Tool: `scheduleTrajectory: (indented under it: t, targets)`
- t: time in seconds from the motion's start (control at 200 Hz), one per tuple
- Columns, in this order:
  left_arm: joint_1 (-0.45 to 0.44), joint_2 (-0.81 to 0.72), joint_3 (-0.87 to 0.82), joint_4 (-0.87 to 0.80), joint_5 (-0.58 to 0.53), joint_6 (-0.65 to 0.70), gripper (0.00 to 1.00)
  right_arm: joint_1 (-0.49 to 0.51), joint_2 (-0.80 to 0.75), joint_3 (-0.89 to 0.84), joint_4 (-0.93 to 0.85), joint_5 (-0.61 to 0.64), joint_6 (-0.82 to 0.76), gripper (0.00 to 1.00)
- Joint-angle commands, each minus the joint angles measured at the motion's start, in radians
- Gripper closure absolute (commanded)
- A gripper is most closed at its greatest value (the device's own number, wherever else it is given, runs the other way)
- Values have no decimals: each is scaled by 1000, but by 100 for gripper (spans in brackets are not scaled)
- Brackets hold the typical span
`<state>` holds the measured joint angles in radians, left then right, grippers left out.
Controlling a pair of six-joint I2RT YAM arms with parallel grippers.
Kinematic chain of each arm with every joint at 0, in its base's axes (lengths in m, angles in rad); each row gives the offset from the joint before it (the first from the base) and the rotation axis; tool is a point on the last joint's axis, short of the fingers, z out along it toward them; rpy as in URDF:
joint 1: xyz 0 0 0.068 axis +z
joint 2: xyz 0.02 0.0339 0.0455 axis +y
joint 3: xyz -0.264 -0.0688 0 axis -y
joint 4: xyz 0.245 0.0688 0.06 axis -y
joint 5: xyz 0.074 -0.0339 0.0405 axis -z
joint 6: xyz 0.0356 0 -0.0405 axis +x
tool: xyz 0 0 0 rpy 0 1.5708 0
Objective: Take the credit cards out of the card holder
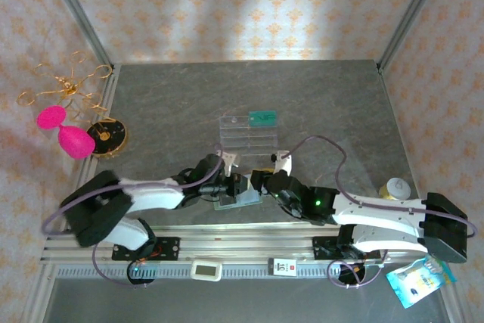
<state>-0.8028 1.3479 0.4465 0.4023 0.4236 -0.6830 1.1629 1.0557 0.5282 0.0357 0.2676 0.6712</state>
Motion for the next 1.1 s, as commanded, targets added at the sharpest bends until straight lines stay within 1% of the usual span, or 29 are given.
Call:
scheduleTrajectory:
  t: [0.0,0.06,0.11,0.15,0.18,0.225,0.33,0.42,0.571,0.726,0.831,1.021,1.096]
  targets:
    - [22,-162,-51,-102,-130,0,90,-60,34,26,15,-128,-2,70]
    - [48,-229,-101,-135,-147,-11,91,-116,79,39,55,-281,-13,72]
    - [80,-271,-145,-147,-136,-20,95,-152,131,48,108,-443,-34,72]
    - [104,-296,-178,-152,-121,-27,98,-166,191,71,123,-528,-41,72]
    - [123,-311,-201,-154,-112,-29,100,-167,233,93,120,-572,-50,73]
    - [138,-328,-223,-150,-103,-28,100,-167,300,129,117,-631,-65,74]
    - [145,-329,-246,-128,-98,-18,100,-169,399,163,143,-710,-62,75]
    - [146,-298,-243,-109,-91,-10,100,-171,451,182,155,-729,-50,75]
    - [147,-231,-244,-61,-74,6,100,-183,496,190,142,-713,-27,76]
    - [146,-156,-226,-79,-89,28,100,-188,530,190,142,-705,-14,76]
    - [146,-146,-231,-84,-106,36,100,-192,546,186,126,-678,-5,75]
    - [146,-125,-233,-65,-88,44,100,-197,577,180,123,-668,7,76]
    - [147,-114,-233,-57,-82,43,100,-198,581,182,110,-643,15,76]
